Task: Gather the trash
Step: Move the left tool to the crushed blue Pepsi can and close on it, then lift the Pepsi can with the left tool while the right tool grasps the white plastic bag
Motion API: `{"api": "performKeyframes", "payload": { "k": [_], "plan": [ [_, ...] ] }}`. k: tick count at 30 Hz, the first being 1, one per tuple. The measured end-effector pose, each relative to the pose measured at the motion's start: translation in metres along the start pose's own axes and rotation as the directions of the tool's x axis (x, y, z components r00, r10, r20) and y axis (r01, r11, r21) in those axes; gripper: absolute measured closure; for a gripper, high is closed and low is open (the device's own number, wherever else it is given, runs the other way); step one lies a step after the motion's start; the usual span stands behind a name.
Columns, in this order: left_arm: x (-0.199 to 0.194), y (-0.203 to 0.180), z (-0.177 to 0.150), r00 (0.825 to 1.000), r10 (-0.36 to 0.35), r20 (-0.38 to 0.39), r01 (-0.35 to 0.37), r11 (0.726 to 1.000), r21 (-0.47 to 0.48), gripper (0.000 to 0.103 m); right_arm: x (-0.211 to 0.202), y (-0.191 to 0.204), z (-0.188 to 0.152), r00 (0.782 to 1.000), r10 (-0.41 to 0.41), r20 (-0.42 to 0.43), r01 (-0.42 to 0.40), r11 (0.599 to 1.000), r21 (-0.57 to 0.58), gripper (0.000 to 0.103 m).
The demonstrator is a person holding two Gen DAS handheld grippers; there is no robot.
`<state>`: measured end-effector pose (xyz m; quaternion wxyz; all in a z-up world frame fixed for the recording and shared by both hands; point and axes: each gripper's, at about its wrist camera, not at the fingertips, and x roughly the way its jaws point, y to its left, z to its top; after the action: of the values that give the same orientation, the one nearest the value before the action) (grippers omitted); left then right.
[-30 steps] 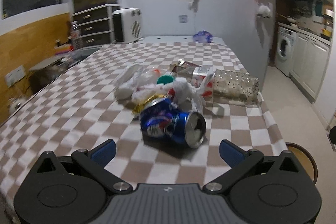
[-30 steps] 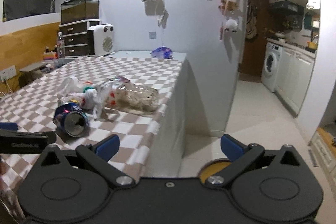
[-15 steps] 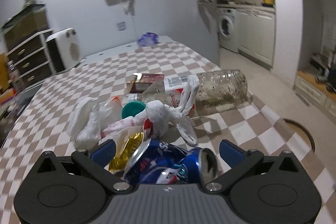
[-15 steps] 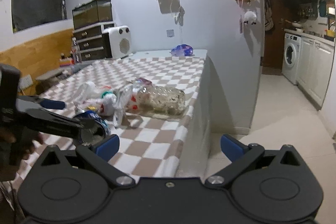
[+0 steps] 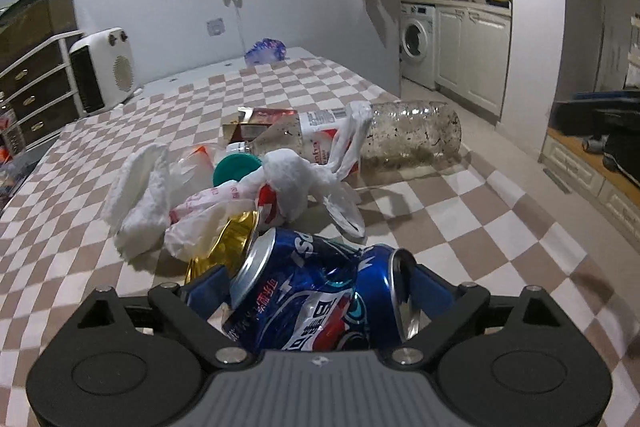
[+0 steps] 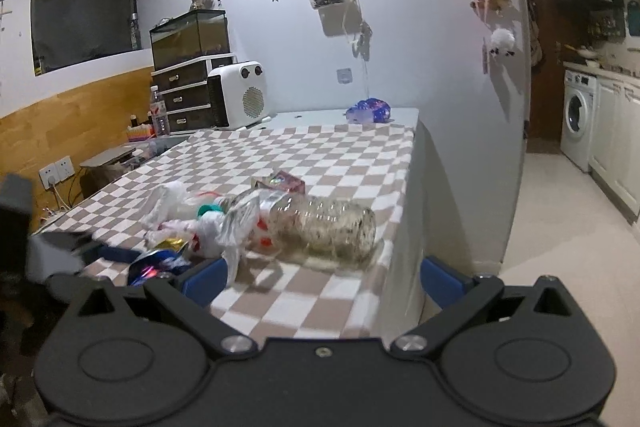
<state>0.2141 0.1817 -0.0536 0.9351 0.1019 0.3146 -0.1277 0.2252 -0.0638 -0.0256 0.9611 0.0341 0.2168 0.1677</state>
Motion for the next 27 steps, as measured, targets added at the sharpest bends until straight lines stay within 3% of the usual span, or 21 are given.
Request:
{"api": "performKeyframes", "payload": {
  "k": [9, 12, 20, 23, 25, 27],
  "plan": [
    [-0.038, -0.003, -0.020, 0.996, 0.040, 0.074, -0.031, 0.993, -0.117, 0.025, 0.050, -0.008, 0.012, 0.995, 0.083, -0.062, -0.077, 0.993, 0.091, 0.002],
    [-0.049, -0.009, -0.028, 0.994, 0.061, 0.091, -0.048, 0.989, -0.142, 0.026, 0.063, 0.008, 0.010, 0.985, 0.152, -0.077, -0.143, 0.984, 0.109, 0.008],
    [-0.073, -0.023, -0.045, 0.985, 0.128, 0.118, -0.102, 0.973, -0.207, 0.026, 0.102, 0.056, 0.016, 0.979, 0.186, -0.082, -0.173, 0.975, 0.137, 0.020],
    [-0.077, -0.023, -0.048, 0.983, 0.137, 0.121, -0.105, 0.966, -0.238, 0.025, 0.115, 0.064, 0.019, 0.982, 0.167, -0.086, -0.153, 0.976, 0.157, 0.038],
    [-0.079, -0.021, -0.049, 0.982, 0.140, 0.124, -0.104, 0.961, -0.258, 0.025, 0.117, 0.065, 0.018, 0.979, 0.160, -0.122, -0.139, 0.976, 0.167, 0.085],
    [-0.080, -0.022, -0.051, 0.980, 0.146, 0.132, -0.108, 0.959, -0.262, 0.025, 0.111, 0.060, 0.014, 0.977, 0.163, -0.134, -0.137, 0.973, 0.184, 0.100]
  ]
}}
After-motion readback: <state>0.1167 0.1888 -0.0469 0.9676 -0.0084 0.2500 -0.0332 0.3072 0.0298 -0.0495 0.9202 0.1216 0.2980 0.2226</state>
